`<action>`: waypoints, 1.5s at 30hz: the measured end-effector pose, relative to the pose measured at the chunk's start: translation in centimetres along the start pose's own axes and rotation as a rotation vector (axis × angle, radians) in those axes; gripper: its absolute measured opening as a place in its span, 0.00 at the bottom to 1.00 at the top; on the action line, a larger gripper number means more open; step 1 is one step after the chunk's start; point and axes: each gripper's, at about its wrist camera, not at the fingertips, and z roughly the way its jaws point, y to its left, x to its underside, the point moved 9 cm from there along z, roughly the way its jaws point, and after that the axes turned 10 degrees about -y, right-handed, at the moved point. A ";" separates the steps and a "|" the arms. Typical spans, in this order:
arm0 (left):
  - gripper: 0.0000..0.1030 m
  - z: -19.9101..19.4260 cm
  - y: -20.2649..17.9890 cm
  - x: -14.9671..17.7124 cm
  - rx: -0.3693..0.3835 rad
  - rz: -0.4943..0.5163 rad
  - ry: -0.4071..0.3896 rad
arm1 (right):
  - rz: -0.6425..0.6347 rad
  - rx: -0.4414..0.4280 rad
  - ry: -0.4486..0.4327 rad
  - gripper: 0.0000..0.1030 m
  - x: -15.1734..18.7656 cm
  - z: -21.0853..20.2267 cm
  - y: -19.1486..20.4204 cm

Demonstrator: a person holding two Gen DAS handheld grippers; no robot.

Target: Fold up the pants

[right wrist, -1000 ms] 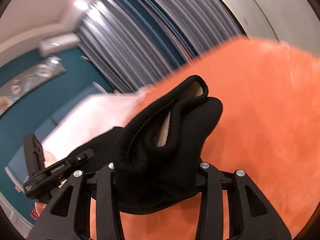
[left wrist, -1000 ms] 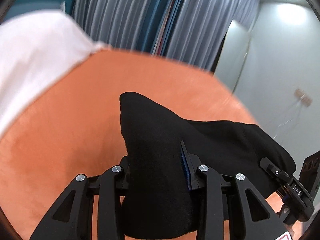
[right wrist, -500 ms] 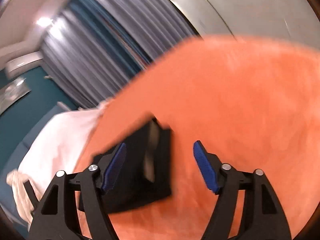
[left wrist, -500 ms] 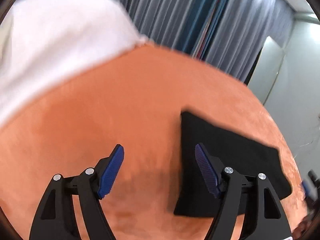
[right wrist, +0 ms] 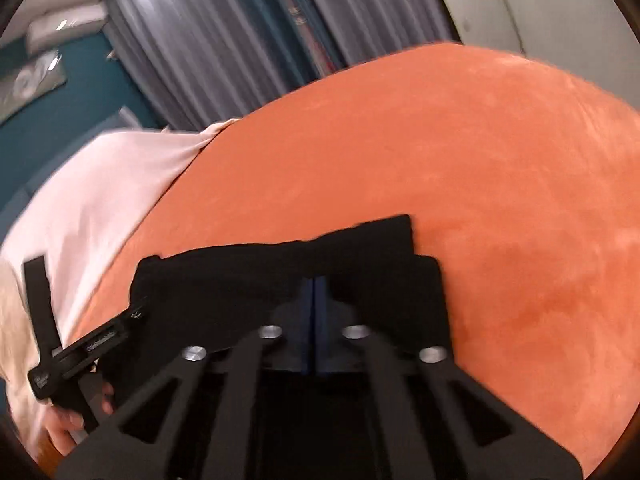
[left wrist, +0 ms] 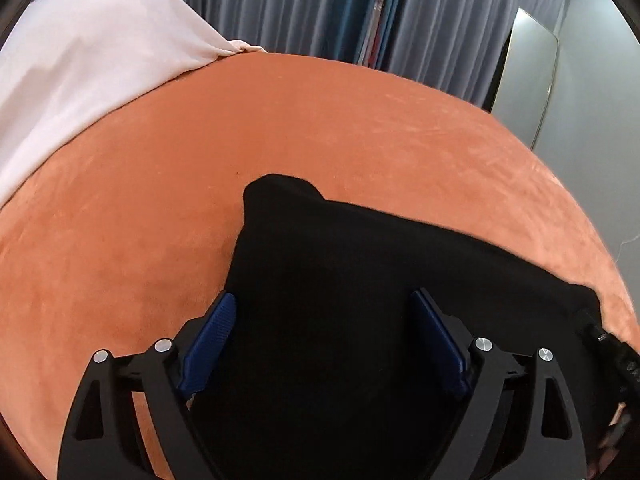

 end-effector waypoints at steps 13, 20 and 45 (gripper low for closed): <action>0.81 -17.9 -0.5 1.5 -0.114 0.333 -0.095 | -0.182 0.136 -0.051 0.07 0.9 -17.0 3.8; 0.82 -29.4 -0.7 5.4 -0.114 0.355 -0.098 | -0.278 0.149 -0.058 0.28 3.7 -24.1 10.8; 0.87 -34.5 4.3 7.9 -0.039 0.223 -0.114 | -0.270 0.256 -0.134 0.66 9.5 -28.3 17.9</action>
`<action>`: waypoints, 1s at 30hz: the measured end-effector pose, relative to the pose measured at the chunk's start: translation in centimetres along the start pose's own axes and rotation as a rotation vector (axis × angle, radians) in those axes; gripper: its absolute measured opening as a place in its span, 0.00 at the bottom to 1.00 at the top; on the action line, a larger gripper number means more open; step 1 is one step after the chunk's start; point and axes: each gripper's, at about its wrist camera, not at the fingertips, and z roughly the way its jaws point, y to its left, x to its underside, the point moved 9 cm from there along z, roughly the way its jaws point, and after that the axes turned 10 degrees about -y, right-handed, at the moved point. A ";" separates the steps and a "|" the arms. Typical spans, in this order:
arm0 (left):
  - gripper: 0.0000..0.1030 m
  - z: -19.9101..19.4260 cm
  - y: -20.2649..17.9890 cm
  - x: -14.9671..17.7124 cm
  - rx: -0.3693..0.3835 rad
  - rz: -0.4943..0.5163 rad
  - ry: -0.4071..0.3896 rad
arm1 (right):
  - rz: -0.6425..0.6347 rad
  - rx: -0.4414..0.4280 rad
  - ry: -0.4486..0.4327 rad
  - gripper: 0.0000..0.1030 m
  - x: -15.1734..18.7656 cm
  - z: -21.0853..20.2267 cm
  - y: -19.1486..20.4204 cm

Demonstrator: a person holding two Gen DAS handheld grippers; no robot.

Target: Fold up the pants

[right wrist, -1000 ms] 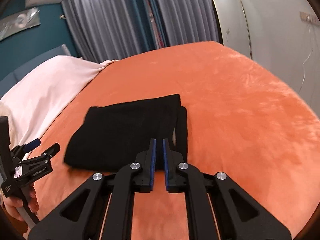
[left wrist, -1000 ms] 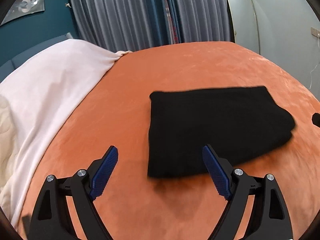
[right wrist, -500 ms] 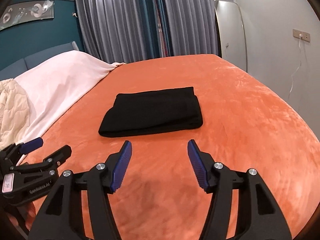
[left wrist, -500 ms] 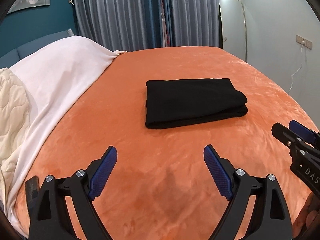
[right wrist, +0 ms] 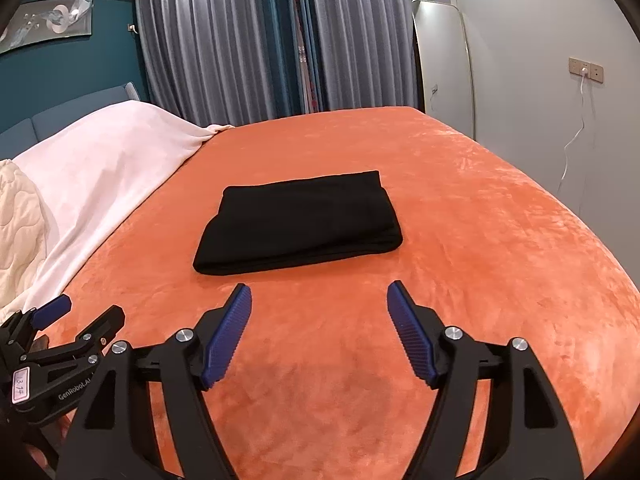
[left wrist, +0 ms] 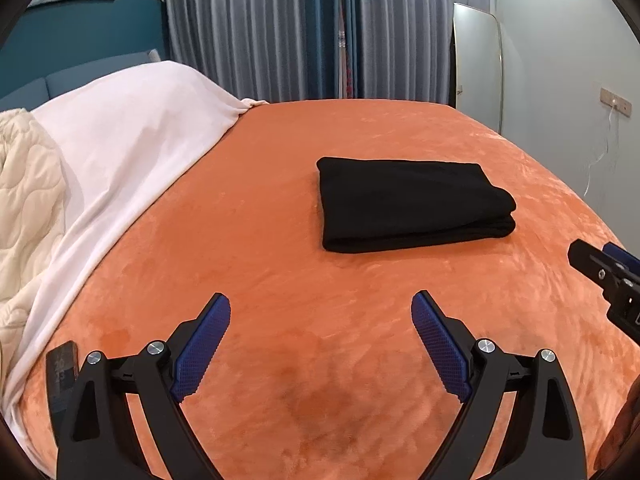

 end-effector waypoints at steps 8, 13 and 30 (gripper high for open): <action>0.87 0.3 0.4 0.2 -0.005 0.018 -0.002 | -0.015 -0.003 0.010 0.66 0.6 -0.2 1.3; 0.87 0.3 0.5 0.3 -0.008 0.025 -0.007 | -0.015 -0.002 0.016 0.66 0.8 -0.5 1.5; 0.87 0.1 0.2 0.6 0.002 0.033 -0.008 | -0.012 0.022 0.006 0.66 0.9 -1.7 1.4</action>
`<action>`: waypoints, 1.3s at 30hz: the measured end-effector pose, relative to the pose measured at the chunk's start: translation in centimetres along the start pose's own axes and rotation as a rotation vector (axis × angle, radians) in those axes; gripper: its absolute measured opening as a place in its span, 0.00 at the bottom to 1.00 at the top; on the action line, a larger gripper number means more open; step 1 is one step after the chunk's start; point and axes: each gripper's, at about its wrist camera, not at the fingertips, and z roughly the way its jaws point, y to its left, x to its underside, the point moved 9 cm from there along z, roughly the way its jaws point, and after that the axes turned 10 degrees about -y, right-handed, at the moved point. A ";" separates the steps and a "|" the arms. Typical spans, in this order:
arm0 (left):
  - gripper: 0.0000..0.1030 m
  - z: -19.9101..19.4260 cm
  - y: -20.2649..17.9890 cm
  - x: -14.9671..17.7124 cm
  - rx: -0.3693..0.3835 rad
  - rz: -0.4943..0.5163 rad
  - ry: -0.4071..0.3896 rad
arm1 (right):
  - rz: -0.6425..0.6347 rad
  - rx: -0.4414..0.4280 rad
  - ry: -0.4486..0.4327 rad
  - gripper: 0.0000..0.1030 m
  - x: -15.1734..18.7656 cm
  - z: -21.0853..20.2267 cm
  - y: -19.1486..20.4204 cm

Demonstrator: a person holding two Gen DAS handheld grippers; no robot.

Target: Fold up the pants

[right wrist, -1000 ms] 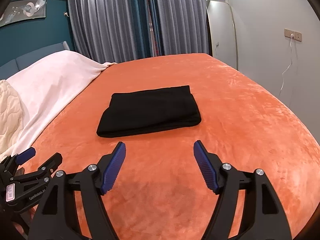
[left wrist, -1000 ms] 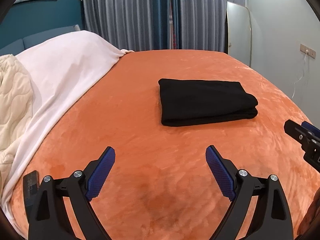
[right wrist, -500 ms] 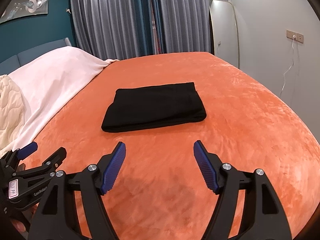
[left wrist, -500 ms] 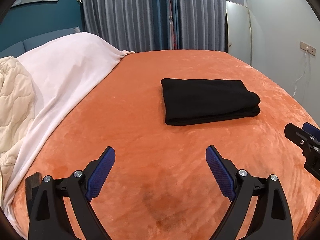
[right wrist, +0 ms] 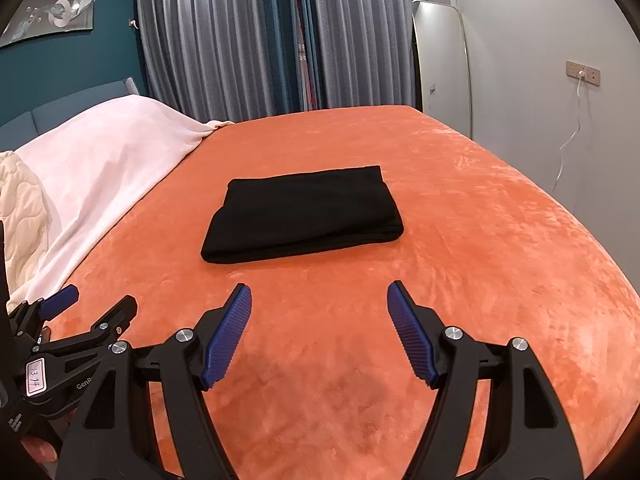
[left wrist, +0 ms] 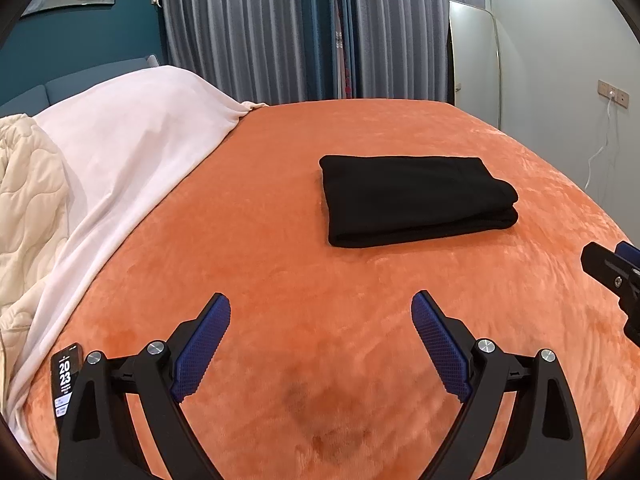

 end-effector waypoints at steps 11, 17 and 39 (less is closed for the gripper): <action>0.87 0.0 -0.4 0.2 0.004 0.008 -0.001 | -0.002 0.004 0.004 0.66 0.2 -0.4 0.1; 0.87 -0.1 -0.5 0.2 0.004 0.007 -0.002 | -0.001 0.008 0.005 0.66 0.4 -0.6 0.1; 0.87 -0.1 -0.6 0.1 0.011 0.004 -0.003 | -0.004 0.011 0.012 0.66 0.6 -0.9 -0.2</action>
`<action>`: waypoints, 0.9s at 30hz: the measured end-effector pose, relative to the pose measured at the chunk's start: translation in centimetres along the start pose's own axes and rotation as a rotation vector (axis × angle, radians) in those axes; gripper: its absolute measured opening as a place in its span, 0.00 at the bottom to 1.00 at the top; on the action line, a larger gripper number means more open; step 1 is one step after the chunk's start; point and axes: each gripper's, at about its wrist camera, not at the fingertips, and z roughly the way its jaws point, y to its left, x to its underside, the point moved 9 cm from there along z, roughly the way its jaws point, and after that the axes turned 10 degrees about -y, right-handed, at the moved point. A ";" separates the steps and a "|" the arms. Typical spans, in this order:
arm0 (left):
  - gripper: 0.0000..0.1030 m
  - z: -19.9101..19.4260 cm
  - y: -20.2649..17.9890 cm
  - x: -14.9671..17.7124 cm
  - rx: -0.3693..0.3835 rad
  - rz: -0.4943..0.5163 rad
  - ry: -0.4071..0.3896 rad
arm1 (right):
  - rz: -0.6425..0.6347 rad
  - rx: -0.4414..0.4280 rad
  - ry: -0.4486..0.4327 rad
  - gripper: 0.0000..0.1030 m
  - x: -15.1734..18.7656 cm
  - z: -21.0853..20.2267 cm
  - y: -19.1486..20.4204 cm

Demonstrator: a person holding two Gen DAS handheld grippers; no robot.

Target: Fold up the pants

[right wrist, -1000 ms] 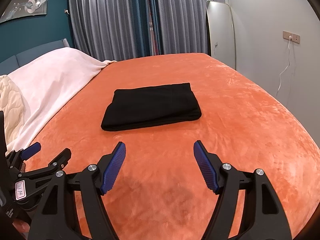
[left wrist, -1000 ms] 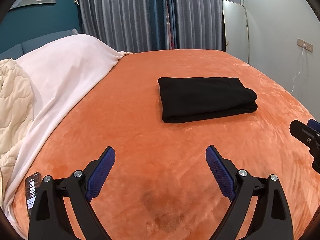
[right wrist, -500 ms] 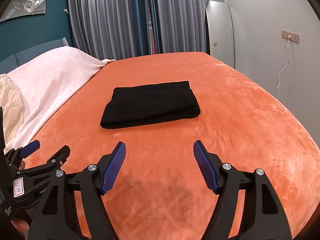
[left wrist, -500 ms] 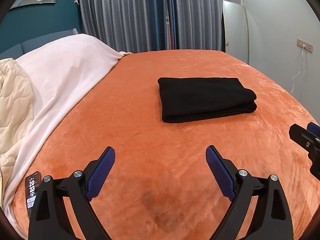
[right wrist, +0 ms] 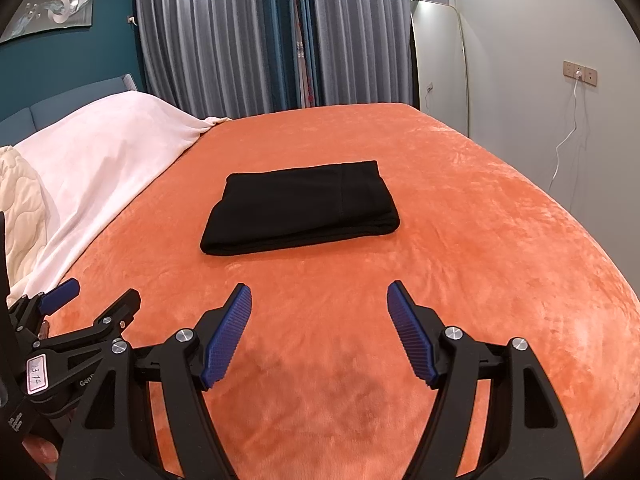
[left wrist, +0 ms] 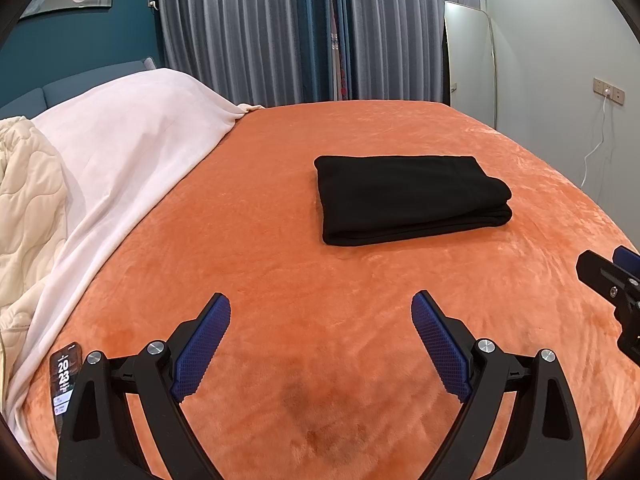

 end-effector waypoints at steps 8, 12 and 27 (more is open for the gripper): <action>0.90 -0.2 -0.3 0.0 0.003 -0.002 -0.002 | 0.000 0.002 -0.001 0.66 0.0 -0.1 0.0; 0.90 0.0 -0.3 0.2 0.015 -0.009 0.019 | 0.000 0.001 0.001 0.66 0.0 -0.1 0.1; 0.95 -0.1 -0.6 0.8 -0.023 0.007 -0.027 | -0.011 -0.001 0.023 0.67 1.0 -0.1 -0.4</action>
